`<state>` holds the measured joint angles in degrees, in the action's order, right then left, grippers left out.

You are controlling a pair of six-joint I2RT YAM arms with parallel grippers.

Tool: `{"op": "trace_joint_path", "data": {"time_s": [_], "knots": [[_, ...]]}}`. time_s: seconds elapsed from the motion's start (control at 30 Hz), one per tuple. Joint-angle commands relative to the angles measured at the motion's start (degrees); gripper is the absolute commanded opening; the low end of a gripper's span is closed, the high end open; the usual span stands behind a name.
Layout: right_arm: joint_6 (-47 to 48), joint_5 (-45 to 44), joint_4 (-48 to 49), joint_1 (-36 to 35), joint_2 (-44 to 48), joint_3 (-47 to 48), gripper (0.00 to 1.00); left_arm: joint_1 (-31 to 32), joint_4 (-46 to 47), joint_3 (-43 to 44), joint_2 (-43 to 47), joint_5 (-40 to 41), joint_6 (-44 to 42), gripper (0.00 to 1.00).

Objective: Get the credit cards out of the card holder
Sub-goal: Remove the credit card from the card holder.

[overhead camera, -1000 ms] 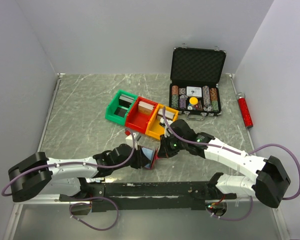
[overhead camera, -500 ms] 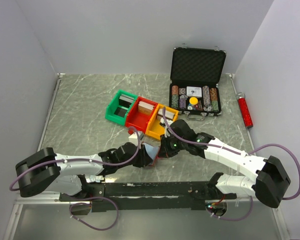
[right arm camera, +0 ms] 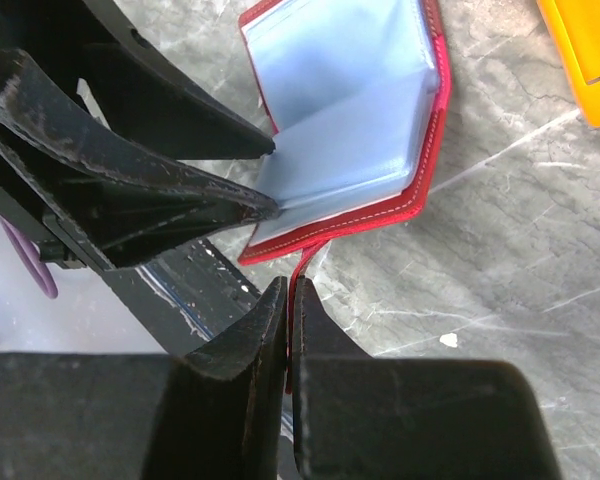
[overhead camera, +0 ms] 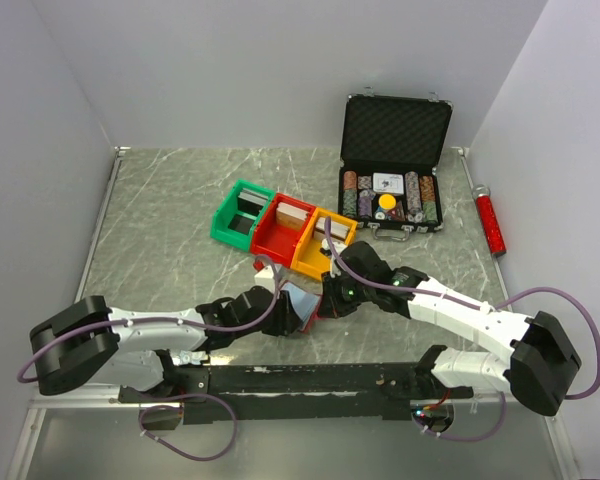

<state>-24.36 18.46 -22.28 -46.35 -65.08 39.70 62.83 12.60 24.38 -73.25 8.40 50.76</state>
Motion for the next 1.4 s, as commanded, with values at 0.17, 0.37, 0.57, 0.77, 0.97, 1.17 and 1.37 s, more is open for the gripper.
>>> {"op": "trace_joint_path", "data": {"time_s": [0.17, 0.37, 0.57, 0.77, 0.97, 1.17, 1.37], "knots": [[0.10, 0.44, 1.01, 0.29, 1.27, -0.68, 0.00, -0.16, -5.66, -0.83, 4.43, 7.06, 1.79, 0.43], [0.19, 0.17, 0.75, 0.38, 1.62, -1.56, 0.00, -0.16, -7.24, -1.00, 4.96, 8.65, 2.59, 0.46], [0.10, -0.09, 0.49, 0.56, 2.41, -2.88, 0.00, -0.16, -9.00, -0.30, 4.08, 10.23, 3.73, 0.50], [0.01, -0.44, 0.05, 0.73, 3.64, -3.84, 0.00, -0.34, -12.51, 1.11, 2.94, 12.95, 4.87, 0.53], [0.01, -0.62, -0.13, 0.73, 4.43, -4.46, 0.00, -0.95, -16.20, 1.72, 2.32, 14.62, 6.63, 0.54], [0.10, -0.79, -0.22, 0.91, 4.87, -4.72, 0.00, -2.01, -18.84, 2.34, 3.12, 15.94, 7.25, 0.59], [0.19, -0.71, -0.13, 1.17, 5.14, -5.16, 0.00, -2.45, -17.62, 2.69, 3.12, 15.07, 5.58, 0.60]]}}
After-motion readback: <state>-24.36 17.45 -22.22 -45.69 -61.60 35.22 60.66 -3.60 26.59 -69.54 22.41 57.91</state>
